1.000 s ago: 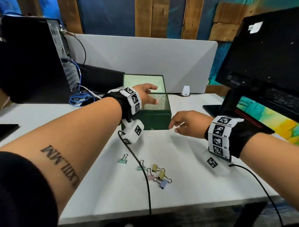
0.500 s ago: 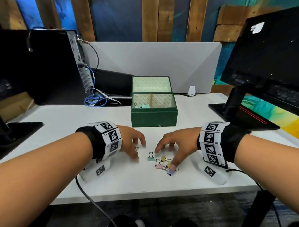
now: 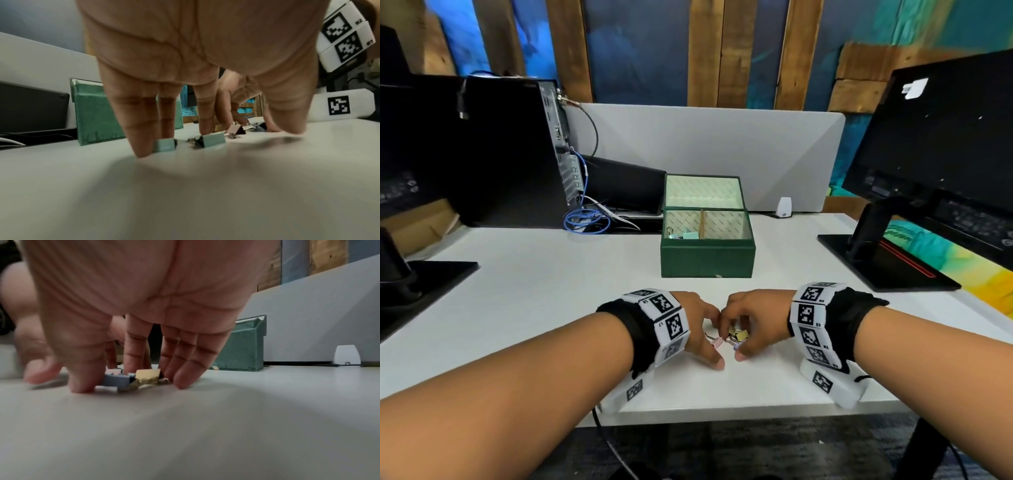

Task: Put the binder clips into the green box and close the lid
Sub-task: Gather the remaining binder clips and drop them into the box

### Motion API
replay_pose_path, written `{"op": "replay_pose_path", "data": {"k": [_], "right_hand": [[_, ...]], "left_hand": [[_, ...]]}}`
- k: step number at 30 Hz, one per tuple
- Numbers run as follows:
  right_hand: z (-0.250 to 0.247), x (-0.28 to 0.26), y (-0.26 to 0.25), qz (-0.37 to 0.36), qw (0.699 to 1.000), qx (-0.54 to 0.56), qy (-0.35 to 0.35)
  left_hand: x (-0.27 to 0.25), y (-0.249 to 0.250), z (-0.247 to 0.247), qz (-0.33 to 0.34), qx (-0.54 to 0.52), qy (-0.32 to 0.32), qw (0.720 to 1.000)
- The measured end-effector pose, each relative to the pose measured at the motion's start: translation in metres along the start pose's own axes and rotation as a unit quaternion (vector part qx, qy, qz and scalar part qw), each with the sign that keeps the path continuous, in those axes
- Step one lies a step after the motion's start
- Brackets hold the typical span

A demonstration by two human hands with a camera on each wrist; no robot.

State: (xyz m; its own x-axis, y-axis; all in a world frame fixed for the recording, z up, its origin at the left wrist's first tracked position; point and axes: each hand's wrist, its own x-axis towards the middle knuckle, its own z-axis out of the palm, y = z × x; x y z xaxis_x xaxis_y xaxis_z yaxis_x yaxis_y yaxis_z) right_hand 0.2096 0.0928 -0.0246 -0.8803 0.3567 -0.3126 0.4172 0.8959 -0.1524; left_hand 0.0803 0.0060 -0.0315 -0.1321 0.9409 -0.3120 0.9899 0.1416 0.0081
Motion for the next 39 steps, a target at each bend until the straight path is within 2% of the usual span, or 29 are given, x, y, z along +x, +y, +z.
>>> {"op": "replay_pose_path", "data": {"k": [8, 19, 31, 39], "right_hand": [[0.0, 0.003, 0.006, 0.038, 0.999, -0.006, 0.023], [-0.002, 0.005, 0.013, 0.066, 0.996, 0.027, 0.061], [0.0, 0.011, 0.019, 0.094, 0.993, 0.024, 0.074], [0.0, 0.012, 0.022, 0.103, 0.992, 0.024, 0.074]], "left_hand": [[0.008, -0.002, 0.002, 0.007, -0.029, 0.036, 0.999], [0.006, 0.001, -0.004, 0.083, -0.037, -0.011, 0.996], [0.013, -0.003, 0.001, 0.089, -0.073, -0.001, 0.993], [0.016, -0.005, 0.001, 0.082, -0.087, -0.022, 0.993]]}}
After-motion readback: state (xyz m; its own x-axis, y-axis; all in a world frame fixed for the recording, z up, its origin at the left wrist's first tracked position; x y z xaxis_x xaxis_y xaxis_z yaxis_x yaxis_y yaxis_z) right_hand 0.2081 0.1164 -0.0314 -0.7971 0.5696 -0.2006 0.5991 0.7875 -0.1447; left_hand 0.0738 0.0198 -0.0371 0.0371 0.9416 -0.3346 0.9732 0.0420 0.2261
